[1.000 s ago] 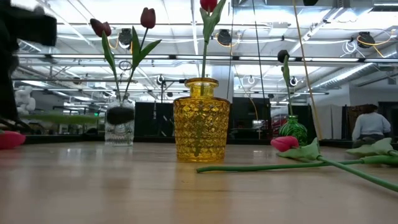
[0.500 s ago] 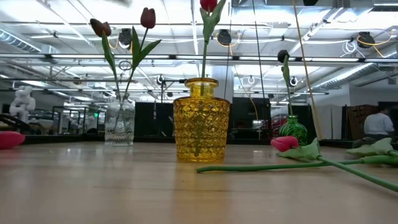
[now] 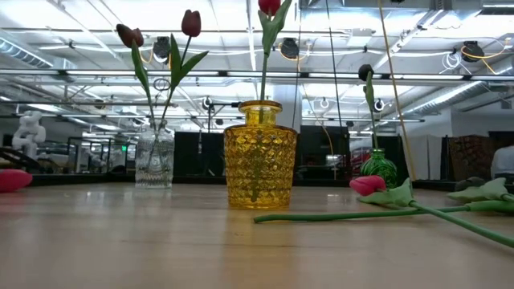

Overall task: Sort flowers into vase by color
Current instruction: Put the left black flower into the green vase

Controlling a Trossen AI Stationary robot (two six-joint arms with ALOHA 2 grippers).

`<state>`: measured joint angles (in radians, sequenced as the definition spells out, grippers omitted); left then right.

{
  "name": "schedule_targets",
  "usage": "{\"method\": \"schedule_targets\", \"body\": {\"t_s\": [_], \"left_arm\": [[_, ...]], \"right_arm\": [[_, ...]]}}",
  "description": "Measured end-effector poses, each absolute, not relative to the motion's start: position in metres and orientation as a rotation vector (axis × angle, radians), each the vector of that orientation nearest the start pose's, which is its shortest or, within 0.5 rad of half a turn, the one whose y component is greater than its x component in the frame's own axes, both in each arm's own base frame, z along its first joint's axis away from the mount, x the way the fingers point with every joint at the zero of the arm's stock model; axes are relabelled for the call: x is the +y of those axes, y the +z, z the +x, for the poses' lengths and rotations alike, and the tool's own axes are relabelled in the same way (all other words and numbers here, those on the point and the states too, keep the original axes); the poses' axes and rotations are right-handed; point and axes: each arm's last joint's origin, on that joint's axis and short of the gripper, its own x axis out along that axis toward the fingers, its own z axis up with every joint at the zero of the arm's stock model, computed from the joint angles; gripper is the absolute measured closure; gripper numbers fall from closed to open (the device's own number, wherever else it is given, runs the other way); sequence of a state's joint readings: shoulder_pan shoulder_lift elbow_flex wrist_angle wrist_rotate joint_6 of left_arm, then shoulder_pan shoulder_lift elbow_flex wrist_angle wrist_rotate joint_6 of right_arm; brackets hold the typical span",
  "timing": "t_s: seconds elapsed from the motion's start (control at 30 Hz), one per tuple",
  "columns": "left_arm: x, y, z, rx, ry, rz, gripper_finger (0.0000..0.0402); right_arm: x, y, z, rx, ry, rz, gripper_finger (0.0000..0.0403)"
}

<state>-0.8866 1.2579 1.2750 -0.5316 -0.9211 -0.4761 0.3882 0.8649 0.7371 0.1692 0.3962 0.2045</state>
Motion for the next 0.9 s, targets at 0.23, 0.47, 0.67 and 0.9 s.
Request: {"method": "schedule_targets", "body": {"t_s": [0.23, 0.47, 0.67, 0.9], "left_arm": [[-0.165, 0.402, 0.213, 0.145, 0.064, 0.049, 0.0401], [-0.140, 0.405, 0.245, 0.095, 0.024, 0.060, 0.0401], [-0.138, 0.393, 0.281, 0.042, 0.014, 0.080, 0.0401], [-0.150, 0.369, 0.312, 0.027, -0.018, 0.019, 0.0401]], "right_arm": [[0.071, 0.340, 0.204, -0.168, 0.001, 0.127, 0.0124], [0.082, 0.334, 0.229, -0.269, -0.012, 0.042, 0.0124], [0.088, 0.329, 0.244, -0.366, -0.019, 0.035, 0.0124], [0.091, 0.322, 0.253, -0.383, -0.022, 0.041, 0.0124]]}}
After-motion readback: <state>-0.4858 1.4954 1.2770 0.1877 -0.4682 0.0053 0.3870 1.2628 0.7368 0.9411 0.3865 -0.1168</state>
